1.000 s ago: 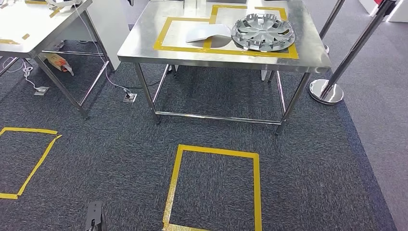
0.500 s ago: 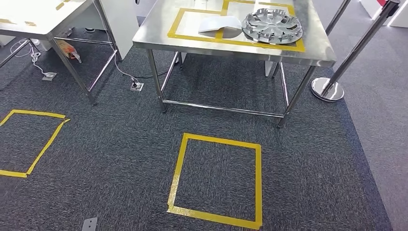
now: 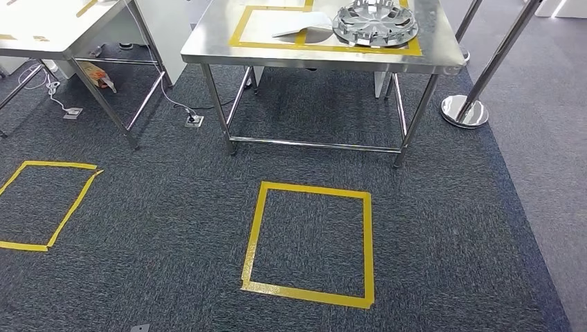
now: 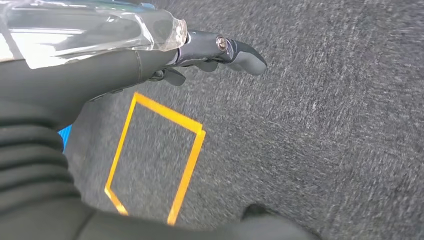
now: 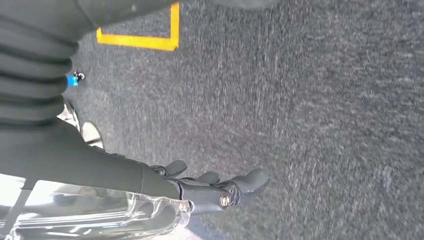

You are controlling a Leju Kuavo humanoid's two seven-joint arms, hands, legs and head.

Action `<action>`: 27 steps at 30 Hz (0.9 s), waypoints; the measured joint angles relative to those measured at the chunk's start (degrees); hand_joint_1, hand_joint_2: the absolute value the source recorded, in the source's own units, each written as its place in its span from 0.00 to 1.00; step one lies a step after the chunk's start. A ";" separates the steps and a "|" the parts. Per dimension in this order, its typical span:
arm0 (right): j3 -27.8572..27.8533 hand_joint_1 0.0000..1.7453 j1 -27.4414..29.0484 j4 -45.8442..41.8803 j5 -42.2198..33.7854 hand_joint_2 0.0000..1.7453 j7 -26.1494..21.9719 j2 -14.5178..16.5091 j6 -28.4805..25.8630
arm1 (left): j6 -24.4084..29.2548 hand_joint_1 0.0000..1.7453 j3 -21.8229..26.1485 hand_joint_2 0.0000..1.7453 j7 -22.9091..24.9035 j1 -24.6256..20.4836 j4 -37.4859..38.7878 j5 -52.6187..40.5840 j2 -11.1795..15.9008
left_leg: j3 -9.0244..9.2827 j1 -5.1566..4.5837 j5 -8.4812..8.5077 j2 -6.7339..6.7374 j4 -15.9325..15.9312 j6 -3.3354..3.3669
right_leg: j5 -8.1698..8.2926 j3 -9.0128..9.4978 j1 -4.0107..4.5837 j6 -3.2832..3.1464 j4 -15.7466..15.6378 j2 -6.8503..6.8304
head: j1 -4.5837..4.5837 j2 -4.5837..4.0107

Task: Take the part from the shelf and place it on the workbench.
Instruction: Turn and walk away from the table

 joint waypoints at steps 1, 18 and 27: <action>0.21 0.00 0.05 -0.16 -0.82 1.00 0.05 -0.10 0.37 | -0.46 0.00 -0.36 1.00 -0.14 0.29 0.04 -0.29 0.04 | -1.11 0.10 -1.39 0.00 3.50 -0.12 | 0.17 -0.28 0.08 -0.06 0.08 -0.05 | -0.13 0.00; 19.20 0.00 2.68 -5.99 -25.74 0.00 3.89 -3.01 2.79 | -8.66 0.00 -3.00 0.00 -2.91 5.87 -0.90 4.76 0.86 | 8.49 -0.43 3.56 -0.09 -11.52 1.45 | 1.04 -1.82 0.48 1.22 0.63 -0.15 | 0.13 0.00; 31.44 0.00 6.05 -7.56 -39.76 0.00 6.14 -4.54 3.94 | -13.14 0.00 -3.47 0.00 -4.46 7.55 -4.18 8.15 1.14 | 8.44 -0.43 3.73 -0.08 -11.42 1.73 | 1.25 -1.91 0.50 1.55 0.69 -0.15 | 0.15 0.00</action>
